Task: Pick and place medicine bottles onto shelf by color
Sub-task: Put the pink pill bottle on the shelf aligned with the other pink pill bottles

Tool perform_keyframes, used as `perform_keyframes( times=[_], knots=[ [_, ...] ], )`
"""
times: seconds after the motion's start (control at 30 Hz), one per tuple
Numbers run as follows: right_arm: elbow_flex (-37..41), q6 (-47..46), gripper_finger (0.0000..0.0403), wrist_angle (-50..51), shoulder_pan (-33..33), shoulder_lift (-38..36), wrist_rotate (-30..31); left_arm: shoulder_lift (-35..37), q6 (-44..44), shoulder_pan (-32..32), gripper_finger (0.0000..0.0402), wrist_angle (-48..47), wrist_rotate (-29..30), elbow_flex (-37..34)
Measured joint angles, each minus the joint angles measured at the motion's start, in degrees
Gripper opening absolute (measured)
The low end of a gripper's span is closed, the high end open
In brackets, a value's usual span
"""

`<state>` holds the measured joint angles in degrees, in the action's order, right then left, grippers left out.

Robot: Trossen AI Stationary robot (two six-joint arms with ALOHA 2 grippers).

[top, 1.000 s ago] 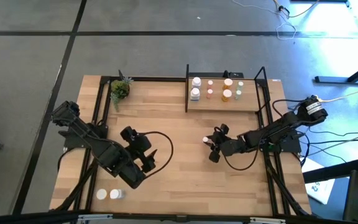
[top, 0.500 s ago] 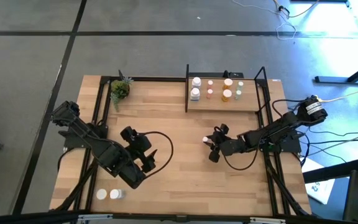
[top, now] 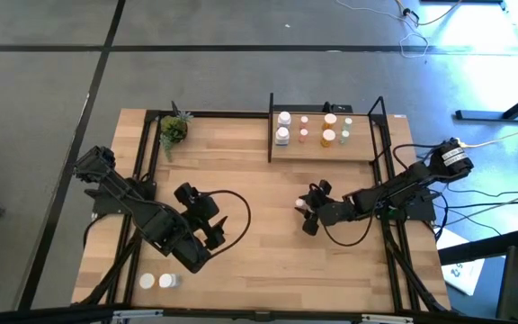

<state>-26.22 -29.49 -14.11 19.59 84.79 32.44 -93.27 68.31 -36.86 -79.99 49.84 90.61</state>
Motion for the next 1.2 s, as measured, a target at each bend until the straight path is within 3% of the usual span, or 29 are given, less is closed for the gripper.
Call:
perform_keyframes(
  times=[0.23, 0.8, 0.9, 1.03, 1.2],
  knots=[
    [-1.2, 3.2, 0.0201, -0.1, 0.0, -0.1, -4.1, 0.0, 0.0, 0.0, 0.0363, 0.0, -0.9, 0.0],
    [-5.4, 12.0, 0.0202, 0.1, 0.0, -0.2, -3.8, 0.0, -1.6, -0.1, 0.0363, 0.0, -3.1, 0.0],
    [-5.4, 12.6, 0.0202, 0.4, 0.0, -0.2, -7.4, 0.0, -2.2, -0.1, 0.0363, -0.1, -4.2, 0.0],
    [-5.5, 16.1, 0.0202, 2.1, 0.1, -2.1, -17.4, 0.0, -2.8, -0.1, 0.0363, 0.0, -5.5, 0.0],
    [-9.7, 16.1, 0.0202, 15.4, 0.0, -6.3, -20.3, 0.0, -2.9, -0.1, 0.0363, 0.0, -6.1, 0.0]
  ],
)
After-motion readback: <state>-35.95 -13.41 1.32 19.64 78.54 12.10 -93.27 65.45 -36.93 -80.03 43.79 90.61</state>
